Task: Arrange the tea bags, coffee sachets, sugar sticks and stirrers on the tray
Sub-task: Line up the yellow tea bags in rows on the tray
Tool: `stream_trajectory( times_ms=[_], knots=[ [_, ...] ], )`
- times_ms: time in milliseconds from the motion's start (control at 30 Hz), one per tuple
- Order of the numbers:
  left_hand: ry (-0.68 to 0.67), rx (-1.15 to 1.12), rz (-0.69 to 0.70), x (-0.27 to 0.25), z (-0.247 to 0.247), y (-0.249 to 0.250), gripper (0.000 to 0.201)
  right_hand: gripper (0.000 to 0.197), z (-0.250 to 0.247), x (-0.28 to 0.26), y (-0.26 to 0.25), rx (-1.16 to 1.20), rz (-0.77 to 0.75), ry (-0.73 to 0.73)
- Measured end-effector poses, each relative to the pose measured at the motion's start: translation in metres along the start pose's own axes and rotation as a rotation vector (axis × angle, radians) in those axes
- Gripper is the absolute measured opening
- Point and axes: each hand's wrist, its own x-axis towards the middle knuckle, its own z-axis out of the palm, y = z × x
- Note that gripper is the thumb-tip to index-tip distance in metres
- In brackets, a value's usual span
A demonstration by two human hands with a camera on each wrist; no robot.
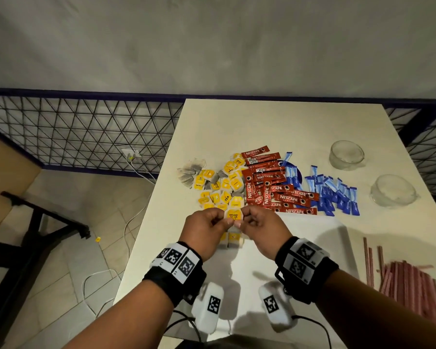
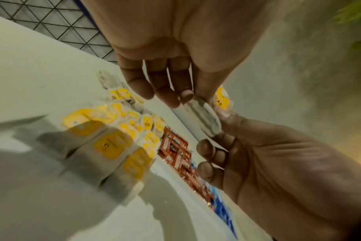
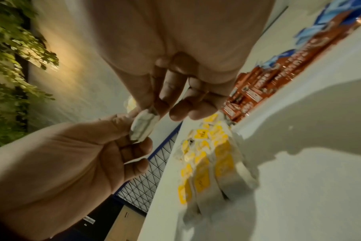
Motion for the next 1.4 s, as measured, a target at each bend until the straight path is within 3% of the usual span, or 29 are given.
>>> stream_trajectory(
  times_ms=[100,233,333,467,700,1200,1400],
  knots=[
    [-0.039,-0.014,-0.114,0.0,0.001,-0.017,0.021,0.015,0.004,-0.002,0.023,-0.082,0.155,0.001],
    [0.119,0.21,-0.323,0.008,-0.018,-0.051,0.008,0.018,0.007,-0.003,0.045,-0.165,0.321,-0.002],
    [0.039,0.269,-0.495,0.012,-0.024,-0.074,0.017,0.016,0.012,-0.003,0.058,-0.227,0.386,-0.011],
    [-0.047,0.071,-0.594,0.014,-0.026,-0.102,0.027,0.009,0.018,-0.001,0.065,-0.25,0.404,0.009],
    [-0.162,0.121,-0.536,0.009,-0.025,-0.104,0.001,0.011,0.022,-0.001,0.06,-0.373,0.431,0.087],
    [-0.168,0.29,-0.434,0.01,-0.025,-0.1,0.016,0.017,0.024,0.002,0.054,-0.505,0.414,0.065],
    [-0.169,0.331,-0.403,0.01,-0.025,-0.101,0.018,0.017,0.025,0.004,0.055,-0.383,0.39,0.079]
  ],
)
